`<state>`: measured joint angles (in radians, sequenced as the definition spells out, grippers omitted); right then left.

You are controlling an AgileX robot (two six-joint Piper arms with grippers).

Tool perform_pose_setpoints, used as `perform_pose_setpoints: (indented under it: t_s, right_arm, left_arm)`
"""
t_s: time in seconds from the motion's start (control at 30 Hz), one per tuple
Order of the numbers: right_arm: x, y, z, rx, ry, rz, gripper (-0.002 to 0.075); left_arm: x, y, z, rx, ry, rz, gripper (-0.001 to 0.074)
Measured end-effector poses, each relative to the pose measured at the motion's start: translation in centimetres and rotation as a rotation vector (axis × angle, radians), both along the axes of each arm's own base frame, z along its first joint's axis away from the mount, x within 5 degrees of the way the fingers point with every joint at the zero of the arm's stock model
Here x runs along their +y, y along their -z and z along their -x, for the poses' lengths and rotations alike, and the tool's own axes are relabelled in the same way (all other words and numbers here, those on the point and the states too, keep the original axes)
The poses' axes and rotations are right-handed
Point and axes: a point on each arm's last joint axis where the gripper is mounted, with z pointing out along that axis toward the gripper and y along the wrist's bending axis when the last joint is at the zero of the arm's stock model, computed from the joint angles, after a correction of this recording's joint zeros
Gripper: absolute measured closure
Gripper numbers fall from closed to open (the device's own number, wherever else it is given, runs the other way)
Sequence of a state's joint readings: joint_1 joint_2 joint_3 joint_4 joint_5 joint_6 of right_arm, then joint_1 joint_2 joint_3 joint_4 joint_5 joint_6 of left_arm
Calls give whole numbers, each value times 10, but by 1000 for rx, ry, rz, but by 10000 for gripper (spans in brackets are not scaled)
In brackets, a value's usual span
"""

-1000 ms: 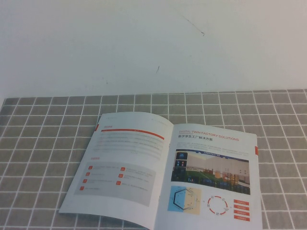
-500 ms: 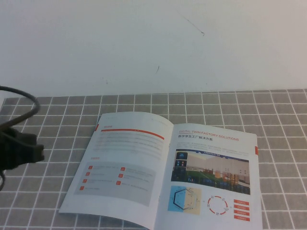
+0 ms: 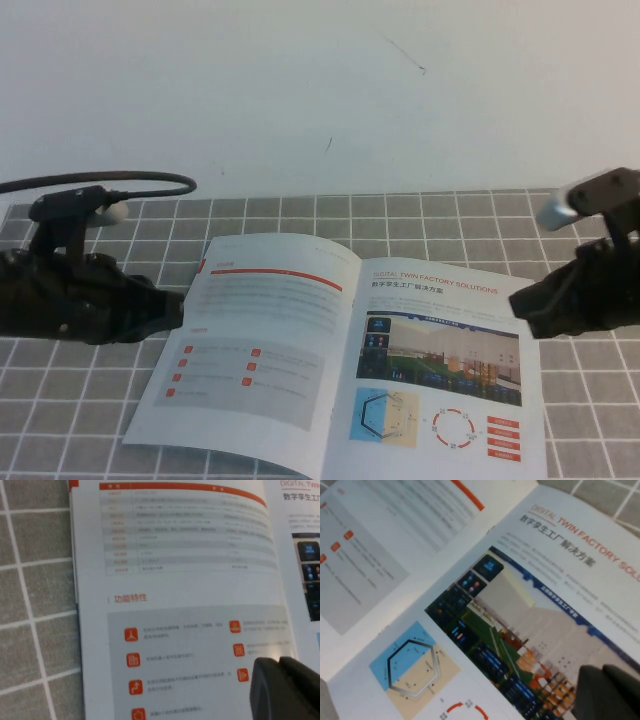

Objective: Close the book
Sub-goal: 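Close the open booklet and leave it lying on the table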

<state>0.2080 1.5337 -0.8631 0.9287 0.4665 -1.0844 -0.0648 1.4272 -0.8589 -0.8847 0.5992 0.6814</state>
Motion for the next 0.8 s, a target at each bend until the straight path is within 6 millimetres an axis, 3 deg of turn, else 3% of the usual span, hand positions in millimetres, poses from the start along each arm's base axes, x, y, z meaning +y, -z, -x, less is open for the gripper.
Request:
perform_pose_setpoints:
  t_s: [0.2,0.37,0.57,0.8]
  right_arm:
    - [31,51,-17,44,-30,93,728]
    - [38,81,-22,102,-41,130,728]
    - [40,99,-22,157,-40,139,728]
    - [42,103,-24,179,-47,131,728]
  left_arm:
    - [1,17,-42,16,30,-83,738]
    - [4,37,-73,42,60,-166,738]
    - [8,70,-96,61,46,-233,738]
    - [13,86,-106,30,21,-294,738]
